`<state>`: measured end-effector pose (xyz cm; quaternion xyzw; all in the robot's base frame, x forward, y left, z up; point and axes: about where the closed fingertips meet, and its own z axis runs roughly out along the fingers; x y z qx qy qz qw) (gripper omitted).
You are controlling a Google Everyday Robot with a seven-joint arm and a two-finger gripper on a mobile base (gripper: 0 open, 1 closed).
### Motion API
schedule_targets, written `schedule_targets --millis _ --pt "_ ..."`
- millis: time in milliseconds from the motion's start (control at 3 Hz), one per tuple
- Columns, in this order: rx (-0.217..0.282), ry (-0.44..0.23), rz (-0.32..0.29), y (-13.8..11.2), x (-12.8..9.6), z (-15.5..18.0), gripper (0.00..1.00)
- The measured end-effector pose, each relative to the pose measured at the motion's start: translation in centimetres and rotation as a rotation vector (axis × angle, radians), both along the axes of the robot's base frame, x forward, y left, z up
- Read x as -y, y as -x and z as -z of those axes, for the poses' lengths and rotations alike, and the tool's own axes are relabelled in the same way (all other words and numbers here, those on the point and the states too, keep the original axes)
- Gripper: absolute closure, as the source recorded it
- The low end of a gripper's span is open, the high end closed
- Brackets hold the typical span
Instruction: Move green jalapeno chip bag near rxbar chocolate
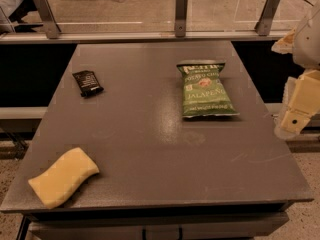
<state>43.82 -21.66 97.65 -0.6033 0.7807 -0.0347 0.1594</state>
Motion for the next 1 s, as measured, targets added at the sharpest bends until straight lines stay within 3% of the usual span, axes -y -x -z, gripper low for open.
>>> schedule_targets --millis 667,1000 --pt "0.007 -0.02 0.005 -0.3 0.0 -0.2 0.0" --pt "0.045 -0.073 0.099 -3.9 1.0 0.6 0.0"
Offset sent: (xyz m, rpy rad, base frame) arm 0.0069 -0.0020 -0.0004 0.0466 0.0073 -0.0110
